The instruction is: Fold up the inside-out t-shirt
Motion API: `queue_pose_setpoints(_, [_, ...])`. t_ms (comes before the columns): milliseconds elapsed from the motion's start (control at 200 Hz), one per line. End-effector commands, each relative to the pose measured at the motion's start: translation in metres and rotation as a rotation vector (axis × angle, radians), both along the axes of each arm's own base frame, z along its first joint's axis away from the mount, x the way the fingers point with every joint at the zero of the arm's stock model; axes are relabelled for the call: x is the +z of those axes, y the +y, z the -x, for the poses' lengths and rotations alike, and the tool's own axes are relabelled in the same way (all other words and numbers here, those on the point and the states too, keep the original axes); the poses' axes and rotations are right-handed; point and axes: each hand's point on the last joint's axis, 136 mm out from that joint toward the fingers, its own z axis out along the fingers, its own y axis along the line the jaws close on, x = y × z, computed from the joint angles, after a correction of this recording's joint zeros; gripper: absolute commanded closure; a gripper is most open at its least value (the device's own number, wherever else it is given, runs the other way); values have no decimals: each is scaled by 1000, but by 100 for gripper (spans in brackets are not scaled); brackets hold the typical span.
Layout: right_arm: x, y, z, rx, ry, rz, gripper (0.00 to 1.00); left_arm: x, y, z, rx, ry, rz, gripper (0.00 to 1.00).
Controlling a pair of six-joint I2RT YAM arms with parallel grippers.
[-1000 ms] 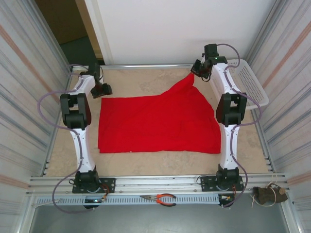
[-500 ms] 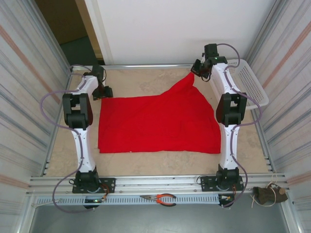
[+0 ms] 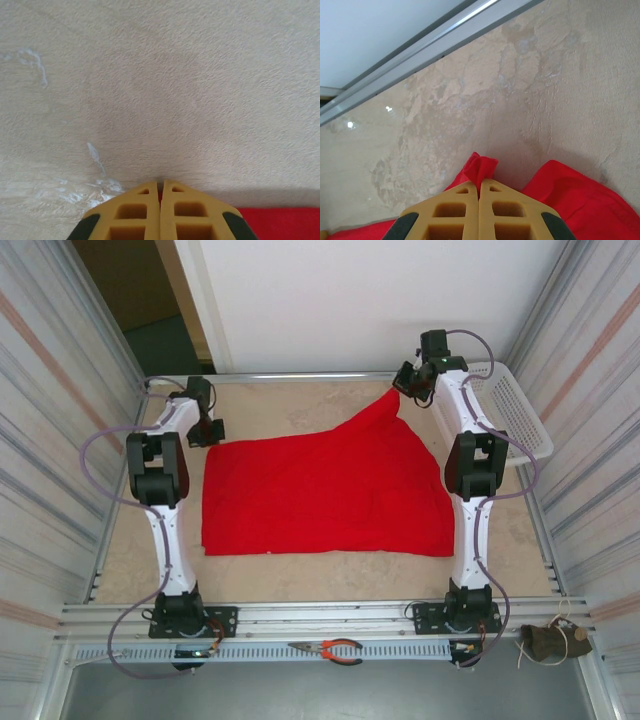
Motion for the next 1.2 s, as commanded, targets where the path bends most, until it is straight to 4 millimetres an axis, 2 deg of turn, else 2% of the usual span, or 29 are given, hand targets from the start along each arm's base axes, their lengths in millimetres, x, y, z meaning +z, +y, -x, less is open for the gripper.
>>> queue_pose_setpoints(0, [9,5,7,11,-2,-23,100,12,-16,7,-15,-13,51,100])
queue_pose_setpoints(160, [38,4,21,11,-63,-41,100,50,-22,7,13,-120,103,100])
queue_pose_setpoints(195, [45,3,26,9,-75,-48,100,50,-24,9,19,-131,119,100])
queue_pose_setpoints(210, [46,4,28,10,-78,-51,100,63,-25,8,19,-161,125,100])
queue_pose_setpoints(250, [53,4,35,9,-90,-59,100,71,-27,10,25,-181,138,100])
queue_pose_setpoints(361, [72,6,54,7,-129,-81,100,81,-32,17,35,-210,173,100])
queue_pose_setpoints(391, [67,6,62,5,-118,-85,100,82,-33,19,35,-212,180,100])
queue_pose_setpoints(496, [78,10,84,10,-137,-96,100,83,-34,27,37,-217,188,100])
queue_pose_setpoints(616, [80,17,113,22,-139,-93,100,80,-31,33,49,-210,198,100])
queue_pose_setpoints(967, [67,24,205,27,-116,-11,100,73,-12,50,135,-204,257,100])
queue_pose_setpoints(1197, [68,23,242,22,-117,43,100,75,-6,64,193,-225,306,100])
